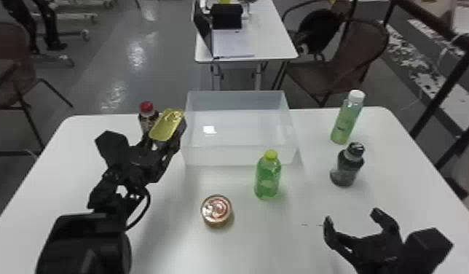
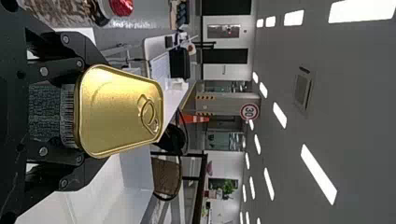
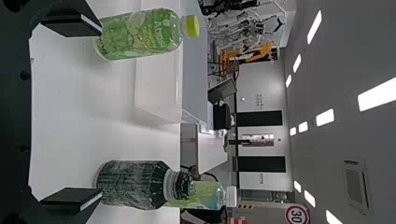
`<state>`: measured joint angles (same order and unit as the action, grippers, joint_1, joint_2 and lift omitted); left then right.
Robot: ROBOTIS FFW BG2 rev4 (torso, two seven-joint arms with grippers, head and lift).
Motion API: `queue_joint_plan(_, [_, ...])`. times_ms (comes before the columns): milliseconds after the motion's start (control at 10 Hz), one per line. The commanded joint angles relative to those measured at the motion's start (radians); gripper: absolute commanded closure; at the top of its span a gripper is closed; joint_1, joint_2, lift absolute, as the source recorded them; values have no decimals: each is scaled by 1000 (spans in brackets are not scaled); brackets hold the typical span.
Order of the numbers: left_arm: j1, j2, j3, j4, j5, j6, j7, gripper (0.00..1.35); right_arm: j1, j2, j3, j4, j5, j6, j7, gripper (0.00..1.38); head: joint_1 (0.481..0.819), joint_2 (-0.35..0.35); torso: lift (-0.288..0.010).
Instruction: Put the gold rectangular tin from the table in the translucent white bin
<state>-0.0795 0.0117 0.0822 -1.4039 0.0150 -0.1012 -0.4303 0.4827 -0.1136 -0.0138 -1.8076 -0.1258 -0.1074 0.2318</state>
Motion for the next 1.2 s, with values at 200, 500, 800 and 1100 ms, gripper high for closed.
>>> queue_joint_plan(200, [-206,4,-72,218,-46,61,-56,828,-21,2,3,17,2,0,11,85,695,-48,-91])
queue_joint_plan(500, [-319,-9,-118,373,-99,69,-81,826,-39,8,5,36,5,0,18,85,695,-80,-91])
queue_joint_plan(800, [-379,-14,-118,474,-176,12,-117,636,-52,17,9,51,8,0,24,85,695,-100,-91])
queue_joint_plan(1100, [-367,-14,-90,471,-155,-54,-114,101,-47,20,9,51,6,-2,30,85,695,-95,-91])
